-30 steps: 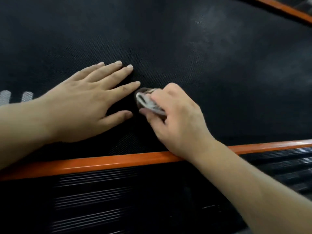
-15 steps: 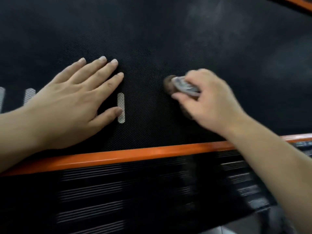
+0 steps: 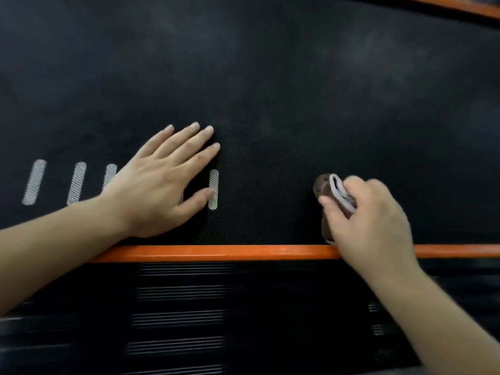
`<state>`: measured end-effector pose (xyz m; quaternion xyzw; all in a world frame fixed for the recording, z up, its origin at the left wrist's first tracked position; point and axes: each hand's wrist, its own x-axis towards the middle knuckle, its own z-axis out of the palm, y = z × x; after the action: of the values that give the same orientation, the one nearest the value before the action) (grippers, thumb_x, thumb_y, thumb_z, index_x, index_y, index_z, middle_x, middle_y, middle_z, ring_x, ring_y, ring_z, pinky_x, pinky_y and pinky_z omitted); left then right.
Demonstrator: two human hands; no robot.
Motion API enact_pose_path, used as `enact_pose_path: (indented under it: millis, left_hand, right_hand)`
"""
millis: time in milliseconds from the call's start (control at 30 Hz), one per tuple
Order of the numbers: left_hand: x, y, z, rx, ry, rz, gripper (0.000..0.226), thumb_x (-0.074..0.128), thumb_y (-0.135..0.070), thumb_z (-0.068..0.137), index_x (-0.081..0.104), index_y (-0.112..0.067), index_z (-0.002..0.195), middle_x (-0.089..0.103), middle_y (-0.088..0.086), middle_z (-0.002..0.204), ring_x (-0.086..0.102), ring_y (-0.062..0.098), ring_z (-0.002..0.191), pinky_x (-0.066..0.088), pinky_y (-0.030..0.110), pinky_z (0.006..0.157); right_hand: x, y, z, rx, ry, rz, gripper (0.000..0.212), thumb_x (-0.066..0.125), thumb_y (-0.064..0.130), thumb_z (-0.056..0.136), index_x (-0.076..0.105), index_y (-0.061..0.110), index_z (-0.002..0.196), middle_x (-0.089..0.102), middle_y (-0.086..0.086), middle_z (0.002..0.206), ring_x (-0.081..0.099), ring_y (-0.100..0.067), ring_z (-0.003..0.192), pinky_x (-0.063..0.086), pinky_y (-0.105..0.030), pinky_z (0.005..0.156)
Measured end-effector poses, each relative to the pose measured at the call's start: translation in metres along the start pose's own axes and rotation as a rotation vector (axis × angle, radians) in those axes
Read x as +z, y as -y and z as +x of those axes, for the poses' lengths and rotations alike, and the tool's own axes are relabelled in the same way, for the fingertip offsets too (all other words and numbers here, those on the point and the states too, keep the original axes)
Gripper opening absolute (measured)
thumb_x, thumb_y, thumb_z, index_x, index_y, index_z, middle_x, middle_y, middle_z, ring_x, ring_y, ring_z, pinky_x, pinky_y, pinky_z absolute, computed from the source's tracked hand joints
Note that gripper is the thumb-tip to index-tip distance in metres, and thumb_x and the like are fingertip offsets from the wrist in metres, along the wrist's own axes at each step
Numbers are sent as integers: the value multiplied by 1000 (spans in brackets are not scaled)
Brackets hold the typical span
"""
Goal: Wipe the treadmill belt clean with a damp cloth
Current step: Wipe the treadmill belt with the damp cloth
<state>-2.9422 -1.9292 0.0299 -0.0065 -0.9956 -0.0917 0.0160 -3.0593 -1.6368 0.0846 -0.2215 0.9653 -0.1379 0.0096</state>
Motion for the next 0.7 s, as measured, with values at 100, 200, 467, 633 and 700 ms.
enact_pose_path:
  millis: [100, 200, 467, 633, 700]
  left_hand:
    - [-4, -1, 2, 13, 7, -45, 70, 31, -55, 98, 32, -19, 158, 16, 1, 169, 5, 15, 157, 7, 44, 127]
    - [-15, 13, -7, -21, 54, -3, 68, 31, -59, 97, 32, -28, 158, 16, -1, 169, 6, 15, 156, 4, 41, 127]
    - [-23, 39, -38, -268, 60, 17, 63, 30, -58, 100, 26, -35, 158, 11, -6, 170, 2, 11, 156, -8, 26, 124]
    - [-21, 43, -40, -250, 15, -14, 63, 32, -56, 100, 33, -29, 157, 18, 0, 168, 10, 20, 156, 7, 45, 126]
    - [-18, 45, -41, -245, 5, -27, 61, 33, -55, 100, 35, -30, 156, 18, -1, 168, 9, 19, 156, 7, 46, 126]
  right_hand:
    - [20, 39, -9, -96, 8, 72, 18, 64, 41, 89, 56, 25, 89, 45, 2, 85, 55, -28, 74, 31, -30, 62]
    - [35, 84, 5, -366, 126, 171, 17, 62, 42, 91, 55, 26, 90, 43, 1, 87, 53, -24, 77, 34, -31, 62]
    - [54, 123, 58, -400, 31, 133, 25, 58, 40, 93, 60, 21, 109, 56, -10, 106, 61, -34, 94, 34, -34, 68]
    - [52, 122, 51, -688, 194, 145, 19, 59, 41, 92, 62, 24, 102, 51, -3, 98, 58, -32, 97, 44, -36, 71]
    - [50, 104, 81, -439, 90, 88, 22, 60, 40, 92, 61, 21, 101, 51, -7, 100, 58, -35, 97, 40, -36, 70]
